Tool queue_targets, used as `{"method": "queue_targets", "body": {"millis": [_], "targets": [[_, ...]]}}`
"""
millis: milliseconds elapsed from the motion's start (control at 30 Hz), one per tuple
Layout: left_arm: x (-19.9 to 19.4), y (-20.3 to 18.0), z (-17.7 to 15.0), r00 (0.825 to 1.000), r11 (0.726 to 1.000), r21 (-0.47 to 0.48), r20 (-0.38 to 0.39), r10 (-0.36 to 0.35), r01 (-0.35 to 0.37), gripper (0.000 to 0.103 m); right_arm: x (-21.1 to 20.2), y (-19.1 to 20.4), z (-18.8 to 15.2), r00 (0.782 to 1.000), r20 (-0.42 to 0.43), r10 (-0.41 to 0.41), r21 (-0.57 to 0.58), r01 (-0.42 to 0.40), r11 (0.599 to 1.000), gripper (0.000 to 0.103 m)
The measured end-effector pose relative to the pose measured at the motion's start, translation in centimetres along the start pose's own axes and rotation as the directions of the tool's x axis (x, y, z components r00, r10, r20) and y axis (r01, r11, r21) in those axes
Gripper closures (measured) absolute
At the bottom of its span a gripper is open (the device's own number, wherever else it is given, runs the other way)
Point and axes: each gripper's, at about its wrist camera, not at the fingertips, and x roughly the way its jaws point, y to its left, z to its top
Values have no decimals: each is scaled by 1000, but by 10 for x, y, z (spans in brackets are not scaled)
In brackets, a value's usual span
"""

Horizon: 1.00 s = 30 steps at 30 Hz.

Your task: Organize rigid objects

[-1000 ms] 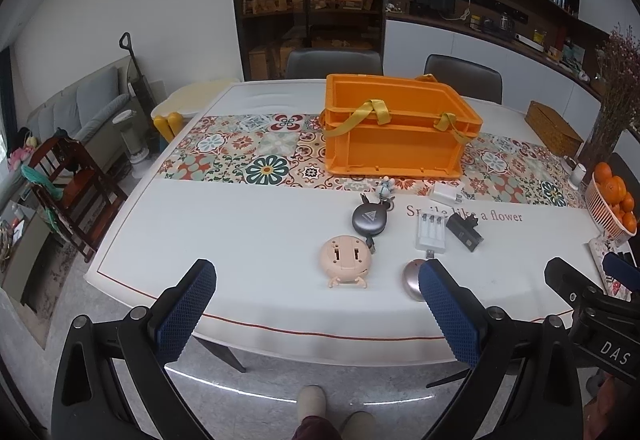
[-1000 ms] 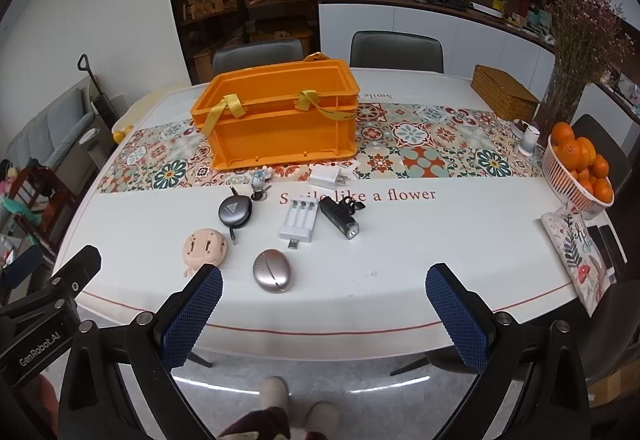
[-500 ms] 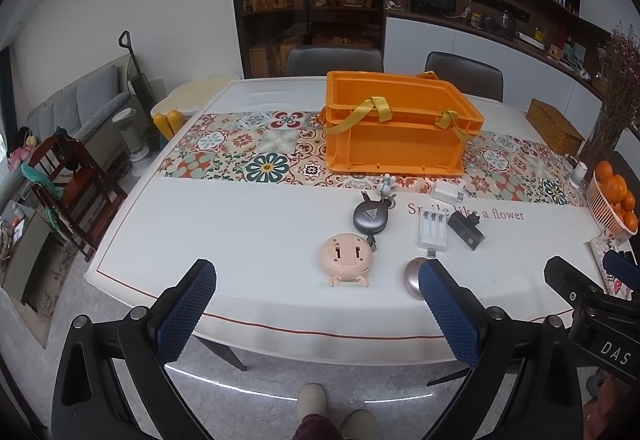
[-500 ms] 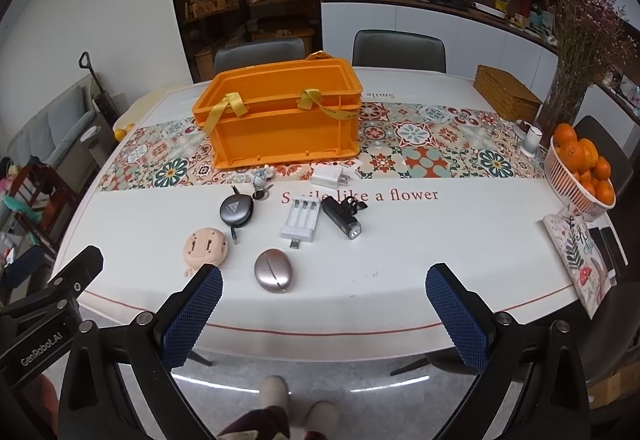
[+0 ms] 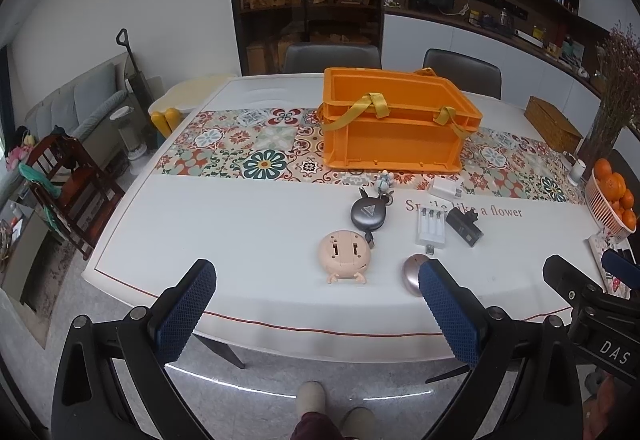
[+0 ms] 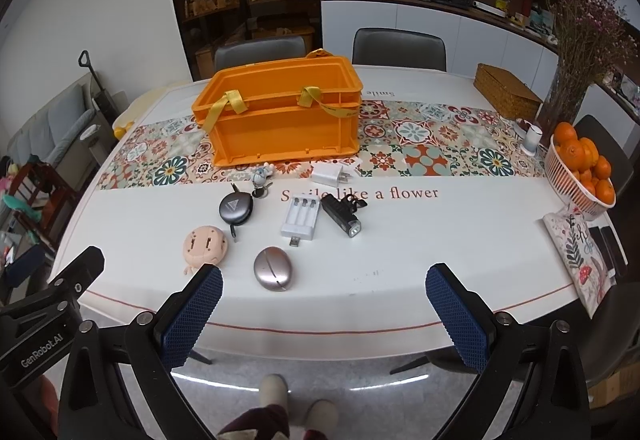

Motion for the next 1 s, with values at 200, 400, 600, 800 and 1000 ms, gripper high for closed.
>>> {"method": "queue_targets", "body": {"millis": [200,400,600,800,1000], "targets": [[1,0,0,1000,1000,0,-1,-2,2,0,1,0,-1,1000,0,1,0,-1,1000,0],[1,-1,0,1000,1000,1,-1,-2,2,0,1,1,-1,1000,-1,-1,-1,1,1000,0],[2,-1,-1,1000,1000,2,-2,-6,6,0,1,1,0,1000,-1,-1,0,1,1000,0],[4,-2,-1,1000,1000,4,-8,-9,9,0,2,2,-1,1000,-5,1,-2,-1,1000,0],[15,2,0,999,1000,13,-36,-10,11,0,12,5,-1,1000,-29,4,-5,-4,1000,0]]}}
